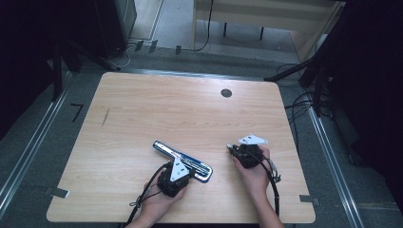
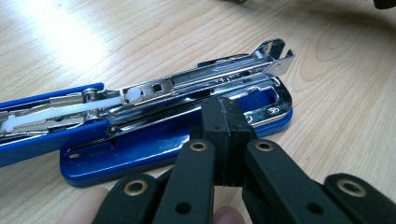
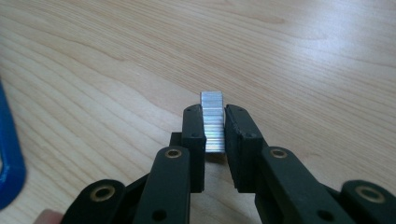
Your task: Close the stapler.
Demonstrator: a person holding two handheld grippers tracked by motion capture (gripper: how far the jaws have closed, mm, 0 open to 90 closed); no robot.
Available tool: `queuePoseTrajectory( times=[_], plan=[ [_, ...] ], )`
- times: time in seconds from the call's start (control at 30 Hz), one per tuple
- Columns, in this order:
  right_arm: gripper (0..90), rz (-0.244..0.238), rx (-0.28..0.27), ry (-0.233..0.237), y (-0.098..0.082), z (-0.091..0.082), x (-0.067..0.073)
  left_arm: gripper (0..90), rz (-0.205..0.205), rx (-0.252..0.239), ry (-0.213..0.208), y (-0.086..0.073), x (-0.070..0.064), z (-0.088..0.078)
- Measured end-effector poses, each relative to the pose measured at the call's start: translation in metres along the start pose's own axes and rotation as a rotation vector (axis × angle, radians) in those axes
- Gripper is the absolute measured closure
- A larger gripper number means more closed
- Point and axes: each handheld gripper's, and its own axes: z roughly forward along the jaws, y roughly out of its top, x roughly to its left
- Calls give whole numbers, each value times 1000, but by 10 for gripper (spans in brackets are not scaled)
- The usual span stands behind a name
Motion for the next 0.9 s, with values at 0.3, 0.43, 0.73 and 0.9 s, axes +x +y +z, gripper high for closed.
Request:
queuePoseTrajectory(
  times=[0.3,0.43,0.73,0.9],
  plan=[
    [795,-32,-16,42,2,-13,5,900,-4,0,-3,0,0,0],
    [796,-74,-16,70,4,-18,9,900,-3,-1,-1,0,0,0],
    [796,-153,-35,140,13,-28,28,900,-1,0,-1,0,0,0],
    [795,-182,-35,173,16,-29,37,900,-1,0,-2,0,0,0]
  ],
)
